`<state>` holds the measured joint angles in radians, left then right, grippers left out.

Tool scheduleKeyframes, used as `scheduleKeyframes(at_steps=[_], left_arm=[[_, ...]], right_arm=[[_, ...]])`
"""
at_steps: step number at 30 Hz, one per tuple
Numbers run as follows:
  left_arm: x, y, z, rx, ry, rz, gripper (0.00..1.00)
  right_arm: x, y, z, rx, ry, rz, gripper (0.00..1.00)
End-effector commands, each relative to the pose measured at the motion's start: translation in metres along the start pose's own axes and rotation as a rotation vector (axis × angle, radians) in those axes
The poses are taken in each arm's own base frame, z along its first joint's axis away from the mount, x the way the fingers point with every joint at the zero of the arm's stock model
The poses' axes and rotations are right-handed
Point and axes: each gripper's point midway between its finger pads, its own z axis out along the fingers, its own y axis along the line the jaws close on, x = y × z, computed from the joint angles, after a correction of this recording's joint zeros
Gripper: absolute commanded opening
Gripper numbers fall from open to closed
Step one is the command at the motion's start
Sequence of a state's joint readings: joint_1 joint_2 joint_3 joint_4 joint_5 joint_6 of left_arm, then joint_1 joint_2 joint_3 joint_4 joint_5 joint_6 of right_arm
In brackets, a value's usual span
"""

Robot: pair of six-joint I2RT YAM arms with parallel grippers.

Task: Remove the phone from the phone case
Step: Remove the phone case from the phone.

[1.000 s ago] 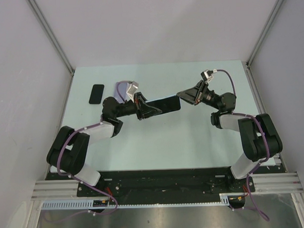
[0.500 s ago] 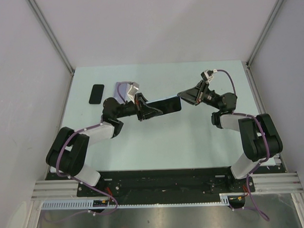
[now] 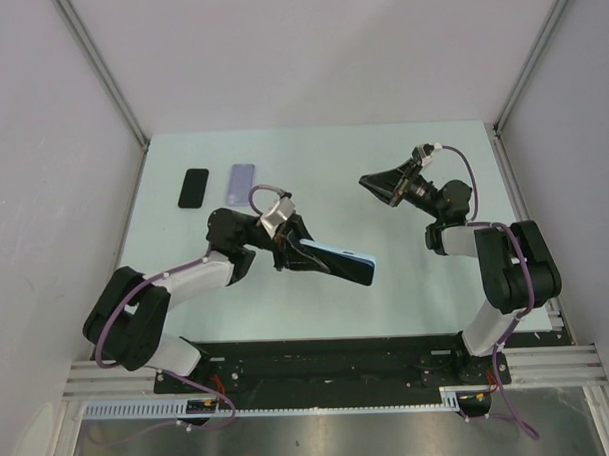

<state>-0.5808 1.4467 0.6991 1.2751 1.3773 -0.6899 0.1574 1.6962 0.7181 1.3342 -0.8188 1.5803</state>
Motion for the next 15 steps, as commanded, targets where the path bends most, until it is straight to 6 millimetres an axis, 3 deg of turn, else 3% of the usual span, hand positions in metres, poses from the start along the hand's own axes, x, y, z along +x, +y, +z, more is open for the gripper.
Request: scheduleKeyframes(at_steps=[1,7,15], left_arm=[[-0.015,0.006,-0.002,-0.027,-0.034,0.077,0.0],[-0.023,0.029,-0.015,-0.13,-0.091,0.013,0.0],[-0.028,0.057,-0.04,-0.261,-0.158,-0.064,0.0]], right_arm=[[-0.002,0.04,0.0,-0.127,-0.01,-0.241,0.25],[0.009,0.059,-0.012,-0.193,0.072,-0.585,0.38],[0.011,0.069,-0.024,-0.216,0.163,-0.744,0.43]])
